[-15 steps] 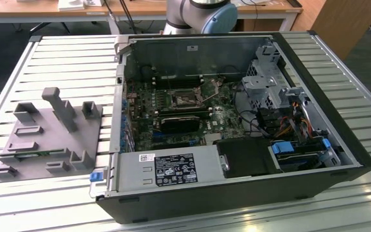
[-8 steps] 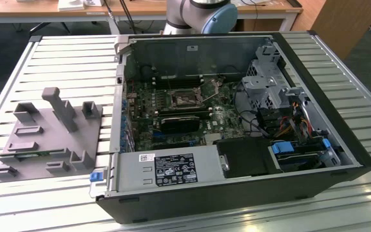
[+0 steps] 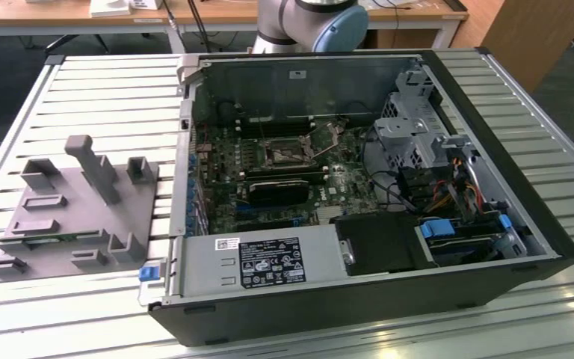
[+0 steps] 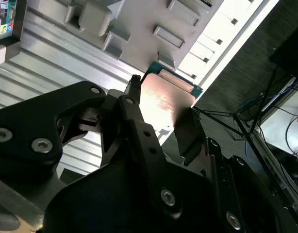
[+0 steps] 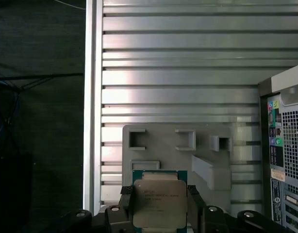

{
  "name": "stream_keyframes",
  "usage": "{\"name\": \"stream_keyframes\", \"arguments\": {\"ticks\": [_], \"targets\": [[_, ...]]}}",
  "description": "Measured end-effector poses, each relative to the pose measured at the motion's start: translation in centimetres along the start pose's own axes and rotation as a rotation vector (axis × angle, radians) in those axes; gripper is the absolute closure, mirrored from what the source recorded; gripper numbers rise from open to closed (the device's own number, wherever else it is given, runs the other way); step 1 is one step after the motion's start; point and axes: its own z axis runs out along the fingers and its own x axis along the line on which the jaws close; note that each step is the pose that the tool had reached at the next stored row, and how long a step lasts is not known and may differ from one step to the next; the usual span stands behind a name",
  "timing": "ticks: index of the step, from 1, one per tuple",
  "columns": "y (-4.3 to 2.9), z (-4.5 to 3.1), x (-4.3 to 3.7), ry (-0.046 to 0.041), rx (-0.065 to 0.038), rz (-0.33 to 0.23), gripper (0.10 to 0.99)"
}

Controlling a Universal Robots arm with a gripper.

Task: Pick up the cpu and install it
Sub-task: 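Pick up the cpu and move it towards the insertion slot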

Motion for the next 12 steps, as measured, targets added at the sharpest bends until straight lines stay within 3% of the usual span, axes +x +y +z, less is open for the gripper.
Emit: {"name": "stream_keyframes", "arguments": {"ticks": [12], "targets": [[0.04, 0.00, -1.71, -0.0001, 0.000, 0.000, 0.557]]}}
